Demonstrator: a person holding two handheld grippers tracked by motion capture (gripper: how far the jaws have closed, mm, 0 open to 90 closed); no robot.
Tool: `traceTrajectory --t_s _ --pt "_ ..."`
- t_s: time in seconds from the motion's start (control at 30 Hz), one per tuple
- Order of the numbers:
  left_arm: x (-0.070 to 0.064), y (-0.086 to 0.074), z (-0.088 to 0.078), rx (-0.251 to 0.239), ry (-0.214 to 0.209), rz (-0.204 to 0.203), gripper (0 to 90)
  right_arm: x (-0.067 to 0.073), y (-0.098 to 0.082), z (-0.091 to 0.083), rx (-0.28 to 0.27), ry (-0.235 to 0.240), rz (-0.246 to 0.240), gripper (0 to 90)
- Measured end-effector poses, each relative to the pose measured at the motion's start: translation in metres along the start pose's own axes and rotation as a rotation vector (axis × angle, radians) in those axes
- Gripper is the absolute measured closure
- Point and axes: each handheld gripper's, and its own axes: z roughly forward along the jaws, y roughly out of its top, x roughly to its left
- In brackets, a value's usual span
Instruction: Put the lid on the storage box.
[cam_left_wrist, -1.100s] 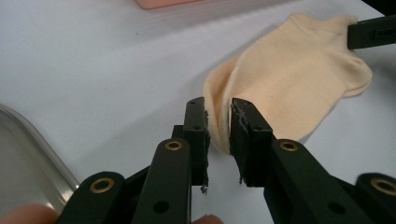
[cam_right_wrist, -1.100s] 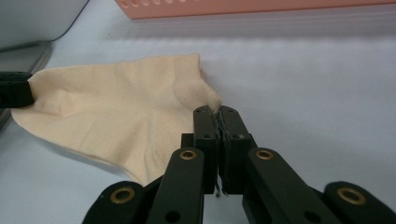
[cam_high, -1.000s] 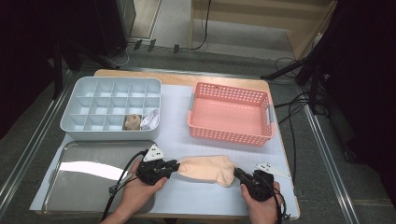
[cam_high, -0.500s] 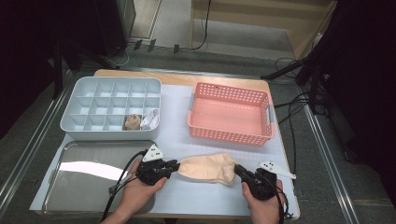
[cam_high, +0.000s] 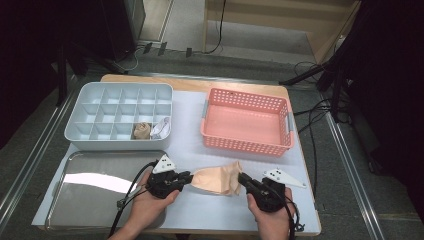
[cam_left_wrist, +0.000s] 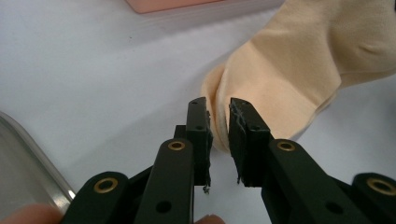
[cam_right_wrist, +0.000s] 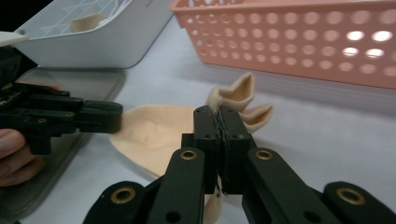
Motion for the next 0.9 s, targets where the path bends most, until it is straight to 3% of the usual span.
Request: traceTrajectory --t_s 0.2,0.57,0.8,0.9 --pt "0.000 -0.001 0.003 0.003 0.002 0.001 78.6 0.020 0.001 0.016 0.029 0.039 -0.036 88.2" --pt "0.001 -0.002 0.005 0.022 0.016 -0.003 78.8 0.061 -0.004 0.064 0.118 0.107 -0.112 88.2" --pt "0.003 0.000 0.000 0.024 0.024 -0.012 77.0 0.069 -0.011 0.082 0.156 0.126 -0.128 87.7" --pt "0.005 0.000 -0.004 0.026 0.023 -0.021 76.8 0.068 -0.013 0.084 0.148 0.189 -0.115 79.5"
